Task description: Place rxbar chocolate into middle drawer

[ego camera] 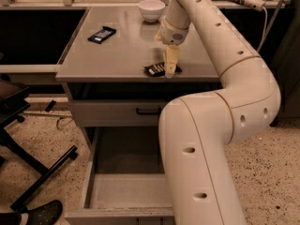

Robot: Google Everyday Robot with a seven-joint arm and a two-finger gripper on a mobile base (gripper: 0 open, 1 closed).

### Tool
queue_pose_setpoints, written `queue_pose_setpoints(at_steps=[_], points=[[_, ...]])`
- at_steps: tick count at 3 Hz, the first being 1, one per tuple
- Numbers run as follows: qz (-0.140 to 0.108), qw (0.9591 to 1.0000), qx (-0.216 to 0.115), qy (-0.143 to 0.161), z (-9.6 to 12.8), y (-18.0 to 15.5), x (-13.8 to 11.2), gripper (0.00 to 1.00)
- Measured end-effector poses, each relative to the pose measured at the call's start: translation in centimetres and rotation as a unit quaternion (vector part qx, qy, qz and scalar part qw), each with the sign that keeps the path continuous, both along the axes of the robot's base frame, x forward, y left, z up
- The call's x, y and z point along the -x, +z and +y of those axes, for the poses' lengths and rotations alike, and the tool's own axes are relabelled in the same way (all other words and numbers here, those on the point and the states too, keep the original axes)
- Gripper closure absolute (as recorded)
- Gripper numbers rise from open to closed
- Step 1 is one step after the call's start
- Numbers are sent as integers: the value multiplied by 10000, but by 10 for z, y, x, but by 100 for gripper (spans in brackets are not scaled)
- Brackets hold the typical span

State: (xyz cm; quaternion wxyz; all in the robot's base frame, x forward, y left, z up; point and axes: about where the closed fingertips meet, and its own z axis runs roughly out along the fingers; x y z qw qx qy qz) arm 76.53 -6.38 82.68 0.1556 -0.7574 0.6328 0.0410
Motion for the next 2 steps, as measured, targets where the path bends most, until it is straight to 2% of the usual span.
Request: queue_pose_setpoints(at_steps=[1,2], points=[[-294,9996,53,-21,3,27,-4,0],[-520,9986,49,-77,1,51,-4,18]])
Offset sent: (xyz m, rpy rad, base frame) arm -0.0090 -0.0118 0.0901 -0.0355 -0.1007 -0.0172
